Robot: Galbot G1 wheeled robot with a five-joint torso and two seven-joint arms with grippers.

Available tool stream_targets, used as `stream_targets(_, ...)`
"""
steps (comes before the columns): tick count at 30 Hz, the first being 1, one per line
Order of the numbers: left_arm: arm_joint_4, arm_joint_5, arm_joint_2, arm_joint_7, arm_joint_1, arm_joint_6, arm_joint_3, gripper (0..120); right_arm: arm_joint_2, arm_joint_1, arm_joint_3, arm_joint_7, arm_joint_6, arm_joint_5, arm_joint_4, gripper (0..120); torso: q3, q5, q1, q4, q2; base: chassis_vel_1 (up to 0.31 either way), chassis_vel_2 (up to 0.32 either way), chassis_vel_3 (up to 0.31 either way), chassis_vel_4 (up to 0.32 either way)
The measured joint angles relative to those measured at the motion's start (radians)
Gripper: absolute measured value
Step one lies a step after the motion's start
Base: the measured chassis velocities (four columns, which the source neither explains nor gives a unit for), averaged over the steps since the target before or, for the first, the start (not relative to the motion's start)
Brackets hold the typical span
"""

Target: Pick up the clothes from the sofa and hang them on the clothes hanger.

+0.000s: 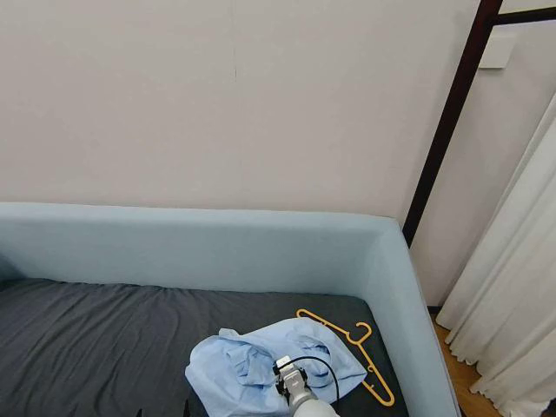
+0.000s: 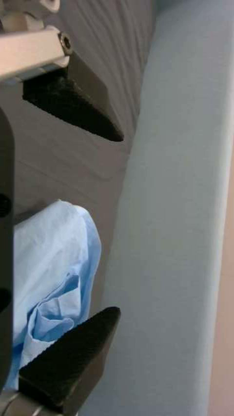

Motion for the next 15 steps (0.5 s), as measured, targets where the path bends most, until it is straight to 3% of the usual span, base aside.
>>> stream_targets(7,-0.036,-0.016,0.041,-0.001,-0.006,0.024,-0.002,100,-0.075,-0.028,-0.008,-0.04,0.043,-0.06,0.085,0,0.0,-0.0001,0.0,-0.0001,0.0,0.0,0.0,0.0,0.0)
stream_targets(11,-0.097,-0.052,0.145,0.008,-0.006,0.074,-0.002,100,-0.137,-0.052,-0.005,-0.074,0.091,-0.152,0.136,0,0.0,-0.0001,0.0,0.0,0.0,0.0,0.0,0.0,0.0)
stream_targets(12,-0.097,-0.052,0.145,0.008,-0.006,0.074,-0.002,100,-0.137,-0.052,-0.005,-0.074,0.091,-0.152,0.136,0,0.0,-0.0001,0.0,0.0,0.0,0.0,0.0,0.0,0.0)
stream_targets(15,-0.165,-0.191,0.286,0.031,-0.017,0.155,-0.009,100,-0.189,-0.081,0.015,-0.12,0.153,-0.227,0.162,0,0.0,-0.0003,0.0,0.0001,0.0,0.0,0.0,0.0,0.0)
